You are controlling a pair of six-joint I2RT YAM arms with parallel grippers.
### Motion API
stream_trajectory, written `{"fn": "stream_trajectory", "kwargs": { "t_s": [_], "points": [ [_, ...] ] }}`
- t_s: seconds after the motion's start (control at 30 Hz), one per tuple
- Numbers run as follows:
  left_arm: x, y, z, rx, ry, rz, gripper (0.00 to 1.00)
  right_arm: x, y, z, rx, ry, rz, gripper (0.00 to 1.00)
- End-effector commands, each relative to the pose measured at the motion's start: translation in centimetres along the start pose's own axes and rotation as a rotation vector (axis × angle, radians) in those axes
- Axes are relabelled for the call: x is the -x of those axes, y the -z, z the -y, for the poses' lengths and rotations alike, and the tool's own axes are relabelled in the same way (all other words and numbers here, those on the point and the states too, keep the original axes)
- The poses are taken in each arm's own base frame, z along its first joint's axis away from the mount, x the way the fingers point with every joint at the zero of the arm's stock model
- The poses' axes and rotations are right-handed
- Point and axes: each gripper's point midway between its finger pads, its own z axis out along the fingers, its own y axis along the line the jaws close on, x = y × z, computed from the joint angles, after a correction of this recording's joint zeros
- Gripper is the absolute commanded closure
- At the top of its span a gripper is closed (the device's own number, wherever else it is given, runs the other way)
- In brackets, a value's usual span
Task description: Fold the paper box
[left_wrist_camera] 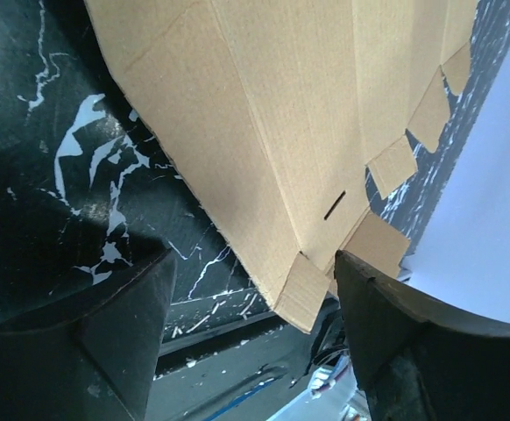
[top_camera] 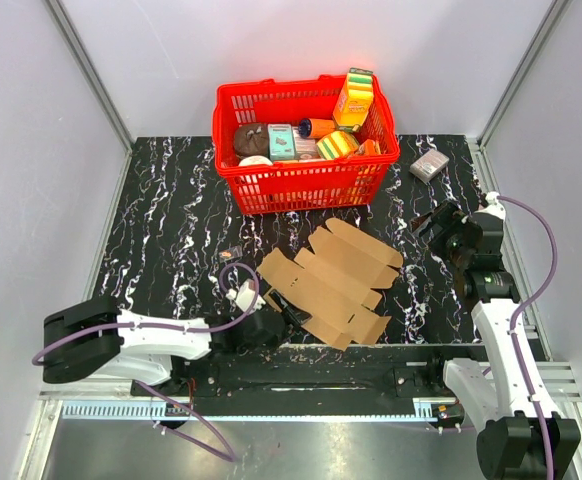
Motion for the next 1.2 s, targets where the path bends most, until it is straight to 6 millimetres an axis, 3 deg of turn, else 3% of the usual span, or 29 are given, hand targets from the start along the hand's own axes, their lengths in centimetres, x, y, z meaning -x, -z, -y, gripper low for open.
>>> {"fn": "stream_trajectory", "kwargs": {
  "t_s": [0.0, 0.2, 0.4, 0.87, 1.17],
  "points": [
    [0.1, -0.7, 0.4, -0.048, 0.1, 0.018, 0.23, 1.8, 0.8, -1.5, 0.046, 0.012, 0.053, 0.0],
    [-0.3, -1.4, 0.1, -0.069, 0.201, 0.007, 0.27, 2.2, 1.4, -1.7, 0.045, 0.01, 0.067, 0.0],
    [0.0, -1.7, -0.2, -0.048, 0.205, 0.035, 0.27, 2.8, 2.1, -2.1, 0.053, 0.012, 0.084, 0.0],
    [1.8, -2.8, -1.7, -0.031, 0.195, 0.151, 0.36, 3.0, 2.8, -2.5, 0.067, 0.011, 0.087, 0.0],
    [1.9, -3.6, -2.5, -0.033, 0.199, 0.17, 0.45, 3.1, 2.9, -2.7, 0.071, 0.016, 0.088, 0.0]
  ]
}}
